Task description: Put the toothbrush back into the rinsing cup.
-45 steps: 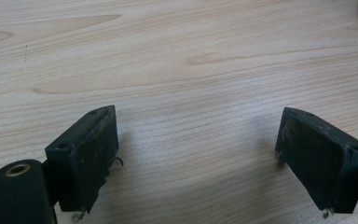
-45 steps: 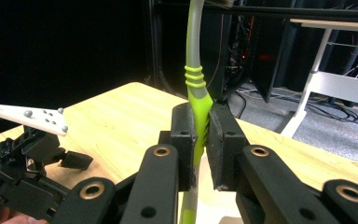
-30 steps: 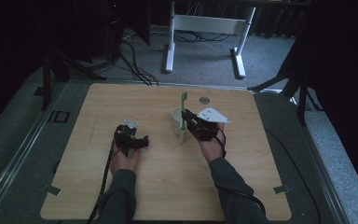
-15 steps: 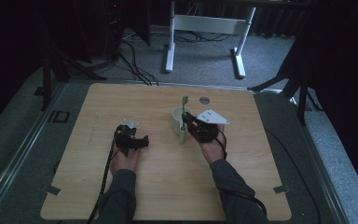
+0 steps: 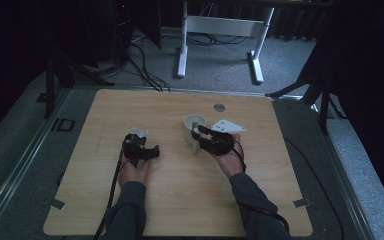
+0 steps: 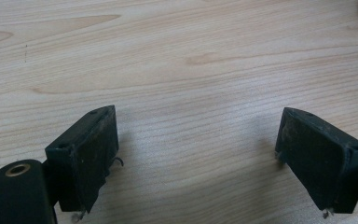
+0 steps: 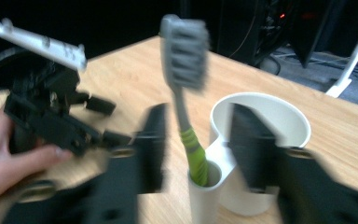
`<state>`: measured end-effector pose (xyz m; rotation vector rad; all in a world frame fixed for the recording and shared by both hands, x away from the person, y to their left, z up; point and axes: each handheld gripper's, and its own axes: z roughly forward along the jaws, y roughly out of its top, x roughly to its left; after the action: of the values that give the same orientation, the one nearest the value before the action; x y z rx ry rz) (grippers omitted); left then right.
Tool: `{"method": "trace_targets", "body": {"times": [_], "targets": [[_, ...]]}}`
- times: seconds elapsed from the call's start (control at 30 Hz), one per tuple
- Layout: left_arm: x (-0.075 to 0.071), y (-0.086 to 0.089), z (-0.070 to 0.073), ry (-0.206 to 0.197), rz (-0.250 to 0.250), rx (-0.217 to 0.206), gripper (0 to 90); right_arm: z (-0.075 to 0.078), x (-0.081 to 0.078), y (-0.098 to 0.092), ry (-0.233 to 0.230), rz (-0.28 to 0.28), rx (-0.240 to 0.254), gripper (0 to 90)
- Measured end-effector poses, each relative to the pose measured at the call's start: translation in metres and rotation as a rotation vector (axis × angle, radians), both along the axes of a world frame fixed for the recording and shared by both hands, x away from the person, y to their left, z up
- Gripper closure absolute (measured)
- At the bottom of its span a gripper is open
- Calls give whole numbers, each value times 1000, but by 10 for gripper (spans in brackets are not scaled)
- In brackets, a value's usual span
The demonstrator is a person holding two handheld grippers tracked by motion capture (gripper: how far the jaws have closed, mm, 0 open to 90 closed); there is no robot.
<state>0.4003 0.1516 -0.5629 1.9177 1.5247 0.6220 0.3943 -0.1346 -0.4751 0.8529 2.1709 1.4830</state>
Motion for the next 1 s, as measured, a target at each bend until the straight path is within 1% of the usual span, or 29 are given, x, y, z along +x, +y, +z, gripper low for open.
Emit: {"method": "trace_targets", "body": {"times": [0.03,0.07,0.13,0.2,0.27,0.57,0.83,1.0], "targets": [[0,0,0,0,0,0,135,-1,0,1,-1,-15,-34,446],[0,0,0,0,0,0,136,-2,-1,3,6,-33,-53,411],[0,0,0,0,0,0,136,-3,-1,3,35,-60,-64,393],[0,0,0,1,0,0,136,-4,-1,3,45,-84,-66,384],[0,0,0,1,0,0,136,-4,0,2,62,-80,-72,377],[0,0,0,0,0,0,136,-8,-1,-3,98,-60,-122,309],[0,0,0,0,0,0,135,-13,-1,-15,112,-75,-156,285],[0,0,0,0,0,0,135,-17,0,-25,127,-96,-170,282]]}}
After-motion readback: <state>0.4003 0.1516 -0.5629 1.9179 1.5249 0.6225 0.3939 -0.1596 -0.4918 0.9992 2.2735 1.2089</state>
